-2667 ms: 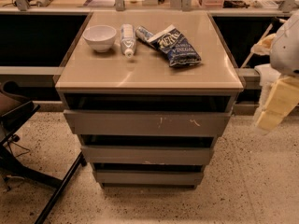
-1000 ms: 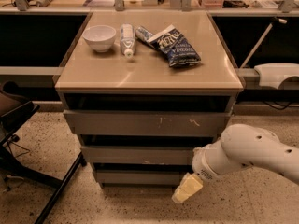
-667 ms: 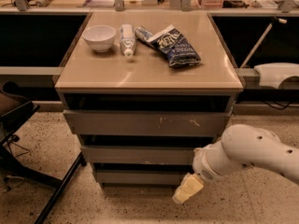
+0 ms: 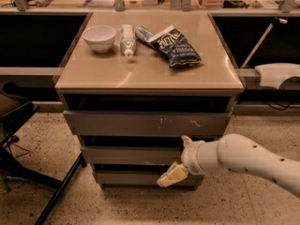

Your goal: Open middle drawer

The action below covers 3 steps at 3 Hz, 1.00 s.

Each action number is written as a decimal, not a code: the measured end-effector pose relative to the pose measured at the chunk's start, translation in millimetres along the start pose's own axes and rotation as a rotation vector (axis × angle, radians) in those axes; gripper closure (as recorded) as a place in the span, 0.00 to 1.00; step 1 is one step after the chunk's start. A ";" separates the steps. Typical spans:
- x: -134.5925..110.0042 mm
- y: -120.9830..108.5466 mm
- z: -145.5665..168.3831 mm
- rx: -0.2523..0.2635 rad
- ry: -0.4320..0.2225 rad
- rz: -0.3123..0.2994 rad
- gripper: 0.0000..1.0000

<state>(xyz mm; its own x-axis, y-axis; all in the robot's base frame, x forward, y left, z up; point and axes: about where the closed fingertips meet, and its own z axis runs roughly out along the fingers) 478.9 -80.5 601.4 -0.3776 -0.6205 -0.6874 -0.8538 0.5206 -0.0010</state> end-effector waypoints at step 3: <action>-4.8 8.7 24.9 0.043 -0.055 -0.045 0.00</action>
Offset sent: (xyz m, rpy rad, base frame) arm 0.0116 0.0205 -0.0026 0.0465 -0.0714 0.0138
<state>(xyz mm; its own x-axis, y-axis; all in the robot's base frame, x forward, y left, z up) 482.2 -58.4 586.6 -0.3180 -0.6115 -0.7246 -0.8528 0.5185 -0.0633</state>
